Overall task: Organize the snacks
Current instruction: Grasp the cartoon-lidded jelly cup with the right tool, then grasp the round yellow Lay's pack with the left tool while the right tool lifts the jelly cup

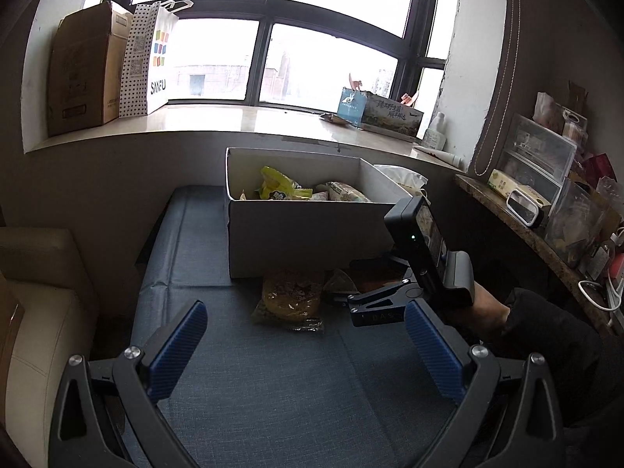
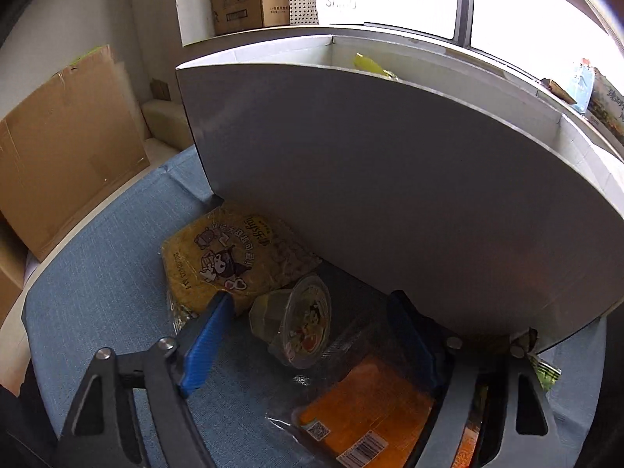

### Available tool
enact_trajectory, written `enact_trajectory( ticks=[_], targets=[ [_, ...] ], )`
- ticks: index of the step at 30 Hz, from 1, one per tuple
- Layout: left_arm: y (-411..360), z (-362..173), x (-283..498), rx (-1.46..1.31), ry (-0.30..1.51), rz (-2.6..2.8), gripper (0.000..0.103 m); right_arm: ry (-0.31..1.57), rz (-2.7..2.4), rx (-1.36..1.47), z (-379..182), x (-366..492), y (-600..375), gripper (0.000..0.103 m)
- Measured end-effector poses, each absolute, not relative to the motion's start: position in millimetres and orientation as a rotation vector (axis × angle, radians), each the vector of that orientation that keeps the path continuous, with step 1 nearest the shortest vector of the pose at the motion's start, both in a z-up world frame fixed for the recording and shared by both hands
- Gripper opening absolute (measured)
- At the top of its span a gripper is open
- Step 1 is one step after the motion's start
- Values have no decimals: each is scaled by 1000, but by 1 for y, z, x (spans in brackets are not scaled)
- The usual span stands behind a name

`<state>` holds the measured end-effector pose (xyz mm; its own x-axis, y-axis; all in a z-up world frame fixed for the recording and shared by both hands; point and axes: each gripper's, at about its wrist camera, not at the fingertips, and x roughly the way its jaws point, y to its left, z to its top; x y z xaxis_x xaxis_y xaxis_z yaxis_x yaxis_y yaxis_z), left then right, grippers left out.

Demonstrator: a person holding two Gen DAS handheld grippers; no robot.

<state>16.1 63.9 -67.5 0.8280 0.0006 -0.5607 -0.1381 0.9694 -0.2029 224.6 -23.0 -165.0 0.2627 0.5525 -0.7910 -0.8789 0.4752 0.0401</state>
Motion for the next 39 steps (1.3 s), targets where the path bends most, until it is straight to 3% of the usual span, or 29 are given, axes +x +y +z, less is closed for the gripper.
enact_trajectory(
  ticks=[3,5,11,25,36,37,38,39],
  targets=[
    [64,-71,18,-244,600,73,103,842,1048,-463,-171,228,-22,71],
    [63,-73,20,-242,609,72,103,826,1090,-463,-170,225,-21,48],
    [62,-83,27,-236,638,72,103,795,1118,-508,-166,208,-16,47],
    [63,-146,123,-190,817,56,103,644,1044,-197,-77,151,-137,47],
    [67,-196,191,-156,961,198,102,651,952,-58,-72,139,-192,47],
    [66,-194,188,-146,940,193,95,656,943,-53,-74,140,-194,47],
    [66,-193,187,-124,936,206,82,662,938,-51,-76,140,-196,47],
    [65,-191,186,-113,933,199,78,665,937,-48,-77,139,-197,47]
  ],
)
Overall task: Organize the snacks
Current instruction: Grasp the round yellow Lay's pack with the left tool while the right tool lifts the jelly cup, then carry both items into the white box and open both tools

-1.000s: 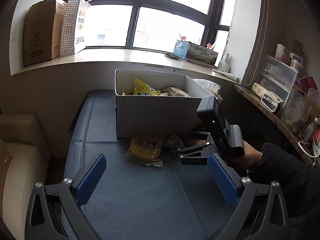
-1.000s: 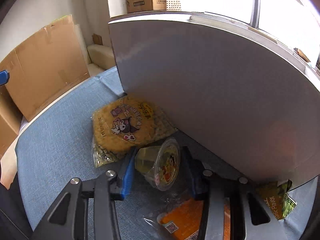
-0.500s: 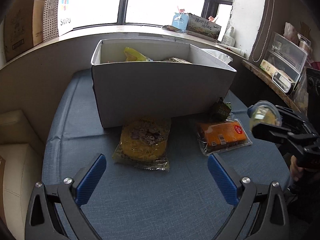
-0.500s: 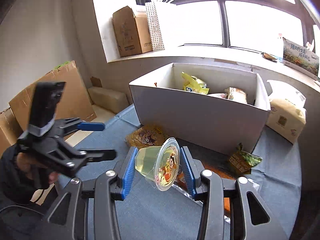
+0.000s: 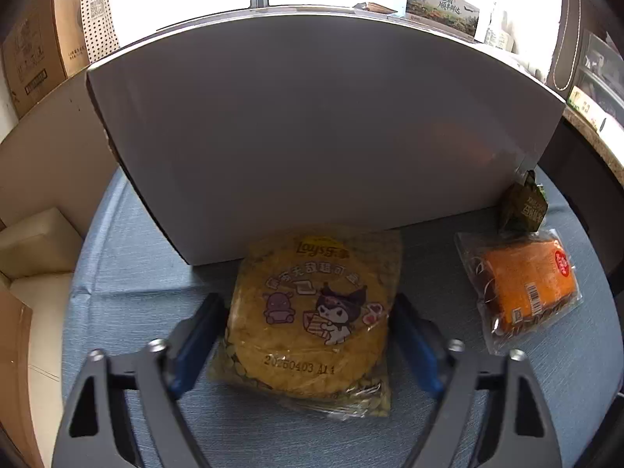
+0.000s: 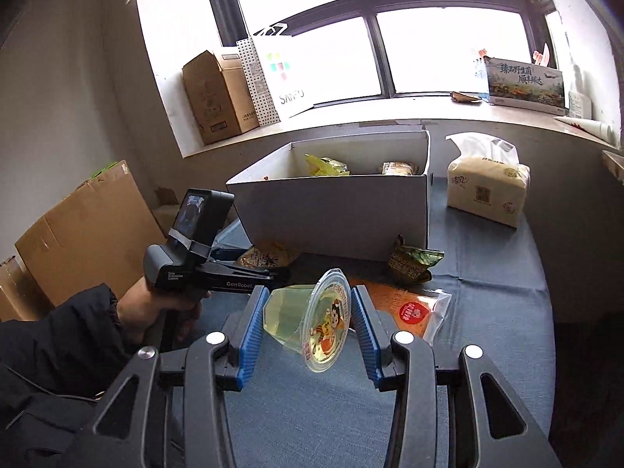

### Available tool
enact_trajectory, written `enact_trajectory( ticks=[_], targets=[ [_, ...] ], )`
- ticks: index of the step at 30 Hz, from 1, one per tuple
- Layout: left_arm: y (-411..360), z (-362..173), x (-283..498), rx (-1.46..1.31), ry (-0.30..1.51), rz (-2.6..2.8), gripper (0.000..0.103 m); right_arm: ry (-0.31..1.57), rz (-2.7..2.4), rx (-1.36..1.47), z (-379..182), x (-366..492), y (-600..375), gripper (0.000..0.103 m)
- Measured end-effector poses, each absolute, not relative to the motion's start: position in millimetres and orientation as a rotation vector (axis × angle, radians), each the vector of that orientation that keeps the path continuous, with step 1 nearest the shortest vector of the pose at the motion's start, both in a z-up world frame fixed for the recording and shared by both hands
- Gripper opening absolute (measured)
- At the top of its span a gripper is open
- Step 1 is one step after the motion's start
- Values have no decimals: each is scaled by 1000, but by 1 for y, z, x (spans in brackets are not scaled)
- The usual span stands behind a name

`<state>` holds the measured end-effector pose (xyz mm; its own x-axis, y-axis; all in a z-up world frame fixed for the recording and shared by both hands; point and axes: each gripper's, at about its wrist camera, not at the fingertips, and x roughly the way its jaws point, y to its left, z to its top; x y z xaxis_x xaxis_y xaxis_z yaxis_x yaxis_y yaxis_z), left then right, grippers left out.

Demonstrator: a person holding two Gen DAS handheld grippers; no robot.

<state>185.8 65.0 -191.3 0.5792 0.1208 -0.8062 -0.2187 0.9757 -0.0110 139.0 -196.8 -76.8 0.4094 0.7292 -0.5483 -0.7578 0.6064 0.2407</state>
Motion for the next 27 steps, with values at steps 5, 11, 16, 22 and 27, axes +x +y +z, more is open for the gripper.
enact_trajectory(
  ticks=[5,11,16,22,27],
  targets=[
    [69,-174,160,-154,863,152,78,661,945,-38,-78,132,-201,47],
    [75,-114,105,-211,693,104,78,645,910,-25,-72,136,-205,47],
    [76,-56,85,-201,534,61,78,621,924,20,-57,153,-193,25],
    [81,-13,118,-144,450,42,78,564,945,-57,-26,185,-153,0],
    [84,-4,110,-156,440,43,78,537,919,-95,-21,190,-143,6]
  ],
)
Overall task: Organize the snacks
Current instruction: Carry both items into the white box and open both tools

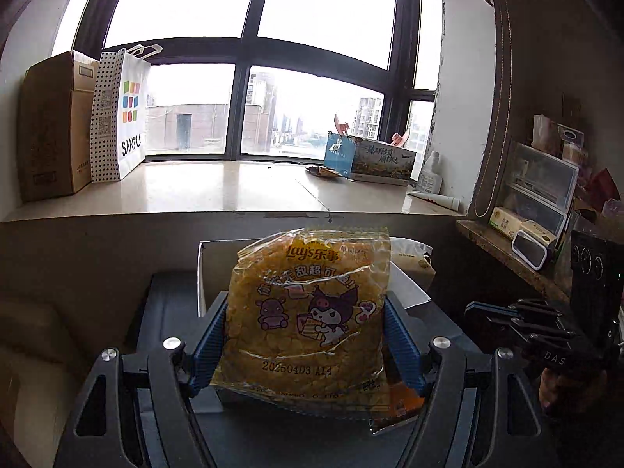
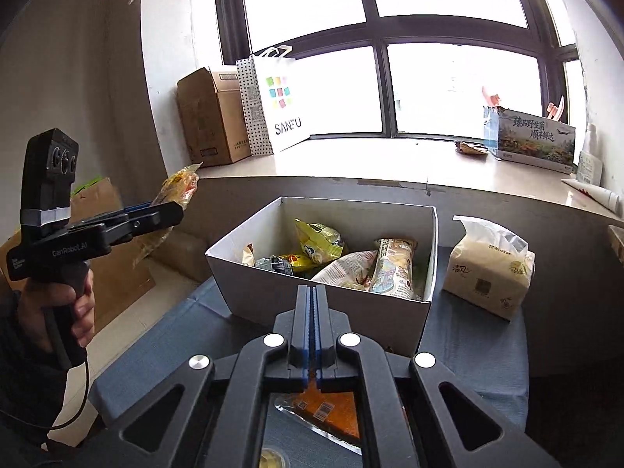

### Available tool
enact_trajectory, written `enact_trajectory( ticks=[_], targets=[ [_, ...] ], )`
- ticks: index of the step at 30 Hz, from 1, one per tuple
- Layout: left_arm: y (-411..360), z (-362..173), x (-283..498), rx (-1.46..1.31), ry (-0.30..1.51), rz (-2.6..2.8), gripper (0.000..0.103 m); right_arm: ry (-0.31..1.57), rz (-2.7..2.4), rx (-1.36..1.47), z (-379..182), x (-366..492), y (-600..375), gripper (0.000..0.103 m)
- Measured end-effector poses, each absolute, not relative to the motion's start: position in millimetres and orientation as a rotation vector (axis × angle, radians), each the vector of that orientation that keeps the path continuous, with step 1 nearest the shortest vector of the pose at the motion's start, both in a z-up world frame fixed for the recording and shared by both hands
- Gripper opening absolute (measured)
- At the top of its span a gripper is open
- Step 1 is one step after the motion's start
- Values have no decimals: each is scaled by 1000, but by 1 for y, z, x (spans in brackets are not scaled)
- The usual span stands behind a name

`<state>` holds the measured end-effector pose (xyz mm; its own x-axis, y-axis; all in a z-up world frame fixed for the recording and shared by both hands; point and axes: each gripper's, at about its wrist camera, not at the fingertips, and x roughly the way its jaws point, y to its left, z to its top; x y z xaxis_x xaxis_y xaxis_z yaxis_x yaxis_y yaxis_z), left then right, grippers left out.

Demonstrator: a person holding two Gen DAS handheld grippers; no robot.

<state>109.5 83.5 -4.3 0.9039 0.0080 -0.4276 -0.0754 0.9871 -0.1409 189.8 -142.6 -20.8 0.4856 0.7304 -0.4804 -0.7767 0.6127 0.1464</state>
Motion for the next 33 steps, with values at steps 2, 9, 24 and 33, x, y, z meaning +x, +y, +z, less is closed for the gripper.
enact_trajectory(
  ticks=[2,9,24,33],
  targets=[
    [81,-13,114,-138,454,56,78,590,937,-123,-34,186,-138,100],
    [89,-32,105,-183,488,51,78,749,994,-267,-112,147,-129,101],
    [75,-46,99,-172,515,33,78,821,1015,-326,-158,120,-135,33],
    [74,-51,101,-179,527,20,78,745,1006,-321,-132,121,-131,32]
  ],
)
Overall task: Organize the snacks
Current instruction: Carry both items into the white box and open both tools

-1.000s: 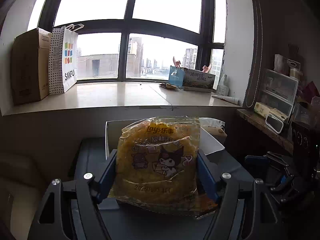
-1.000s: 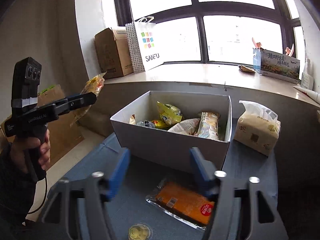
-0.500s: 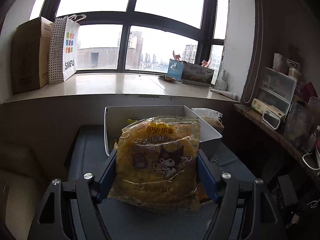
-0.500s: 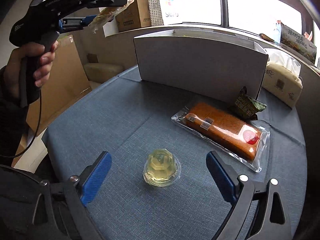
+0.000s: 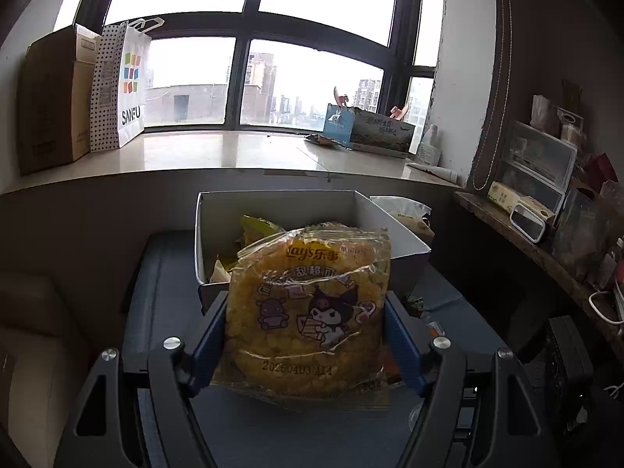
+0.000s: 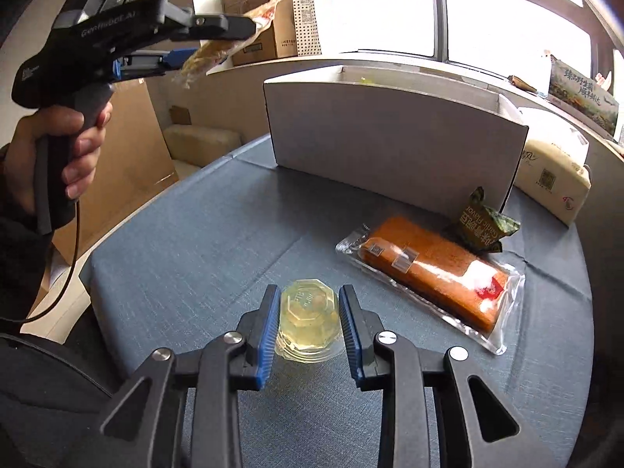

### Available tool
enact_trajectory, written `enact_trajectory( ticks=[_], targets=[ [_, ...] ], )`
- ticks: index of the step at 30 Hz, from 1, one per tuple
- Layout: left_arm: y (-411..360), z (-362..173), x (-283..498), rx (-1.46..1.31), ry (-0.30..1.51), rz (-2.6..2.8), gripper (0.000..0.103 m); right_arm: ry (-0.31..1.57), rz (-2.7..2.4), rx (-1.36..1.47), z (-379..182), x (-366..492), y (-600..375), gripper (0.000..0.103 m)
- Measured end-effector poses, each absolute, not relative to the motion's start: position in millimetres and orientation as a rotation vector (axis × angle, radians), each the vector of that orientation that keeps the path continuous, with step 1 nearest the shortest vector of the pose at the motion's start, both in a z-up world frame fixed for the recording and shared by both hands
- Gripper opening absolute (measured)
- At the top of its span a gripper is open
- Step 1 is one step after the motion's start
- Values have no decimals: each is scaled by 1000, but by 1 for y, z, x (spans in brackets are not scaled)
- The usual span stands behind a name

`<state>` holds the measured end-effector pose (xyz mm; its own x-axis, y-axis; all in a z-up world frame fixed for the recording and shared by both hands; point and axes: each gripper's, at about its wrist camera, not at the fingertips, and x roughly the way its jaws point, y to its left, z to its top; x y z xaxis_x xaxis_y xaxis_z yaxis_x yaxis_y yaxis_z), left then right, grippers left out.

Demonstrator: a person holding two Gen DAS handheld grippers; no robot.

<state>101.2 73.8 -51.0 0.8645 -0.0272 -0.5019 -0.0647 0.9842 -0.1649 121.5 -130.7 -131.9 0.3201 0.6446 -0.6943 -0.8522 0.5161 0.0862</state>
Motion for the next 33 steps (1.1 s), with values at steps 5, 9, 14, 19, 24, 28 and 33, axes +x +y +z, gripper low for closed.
enact_trajectory(
  ticks=[5,9,14,19,24,28,33],
  targets=[
    [80,-41,113,-190,505,9,78,632,971,-244,-80,147,-137,32],
    [93,-28,140,-214,486,12,78,520,927,-171,-25,186,-132,32],
    [109,-21,192,-218,505,40,78,521,870,-86,5,253,-103,33],
    [119,-28,240,-213,575,80,78,611,818,-69,2,309,-77,33],
    [123,-40,264,-182,673,143,103,677,720,-75,-17,342,-72,57],
    [127,-46,260,-192,684,174,103,680,735,13,-22,344,-86,103],
    [125,-42,246,-212,661,170,103,632,718,-53,-15,324,-86,103]
  ],
)
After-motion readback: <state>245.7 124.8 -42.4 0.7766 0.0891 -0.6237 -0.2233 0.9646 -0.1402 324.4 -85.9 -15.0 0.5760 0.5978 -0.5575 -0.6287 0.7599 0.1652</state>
